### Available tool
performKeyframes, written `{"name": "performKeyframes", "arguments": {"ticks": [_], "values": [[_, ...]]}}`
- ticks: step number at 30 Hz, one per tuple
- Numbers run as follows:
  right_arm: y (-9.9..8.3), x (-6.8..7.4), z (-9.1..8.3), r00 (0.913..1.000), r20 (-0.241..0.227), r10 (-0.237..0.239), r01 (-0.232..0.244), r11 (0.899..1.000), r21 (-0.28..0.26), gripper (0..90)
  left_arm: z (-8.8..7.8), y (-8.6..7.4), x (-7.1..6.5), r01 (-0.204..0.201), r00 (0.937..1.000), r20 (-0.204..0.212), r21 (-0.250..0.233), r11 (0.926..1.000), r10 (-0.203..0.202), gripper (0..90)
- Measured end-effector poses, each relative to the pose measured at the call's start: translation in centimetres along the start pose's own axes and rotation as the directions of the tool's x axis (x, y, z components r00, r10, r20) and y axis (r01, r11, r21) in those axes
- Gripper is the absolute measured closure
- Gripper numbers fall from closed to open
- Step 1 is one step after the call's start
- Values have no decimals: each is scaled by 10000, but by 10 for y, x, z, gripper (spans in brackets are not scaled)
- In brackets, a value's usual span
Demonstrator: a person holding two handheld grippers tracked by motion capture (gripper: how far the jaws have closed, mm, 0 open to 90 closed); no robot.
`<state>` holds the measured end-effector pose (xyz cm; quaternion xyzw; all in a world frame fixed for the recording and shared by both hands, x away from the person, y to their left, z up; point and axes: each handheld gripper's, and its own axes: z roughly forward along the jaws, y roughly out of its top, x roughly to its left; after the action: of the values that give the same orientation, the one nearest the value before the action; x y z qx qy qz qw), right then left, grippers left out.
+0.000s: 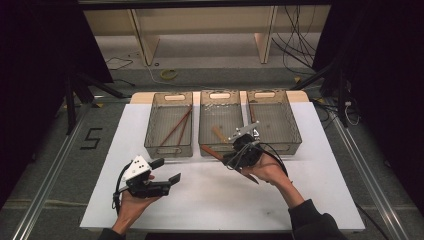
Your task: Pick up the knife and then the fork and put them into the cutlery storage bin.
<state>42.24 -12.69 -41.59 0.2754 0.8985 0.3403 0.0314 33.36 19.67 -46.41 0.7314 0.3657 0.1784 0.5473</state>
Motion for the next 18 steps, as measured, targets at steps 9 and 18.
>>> {"name": "performKeyframes", "arguments": {"ticks": [9,18], "values": [[4,0,-18,10000,-35,67,-69,9984,-562,780,0,0,0,-38,10000,-13,27,10000,38,165],[3,-14,-37,9986,320,420,-382,9931,-1112,780,1,0,0,-26,10000,-18,28,10000,26,165]]}}
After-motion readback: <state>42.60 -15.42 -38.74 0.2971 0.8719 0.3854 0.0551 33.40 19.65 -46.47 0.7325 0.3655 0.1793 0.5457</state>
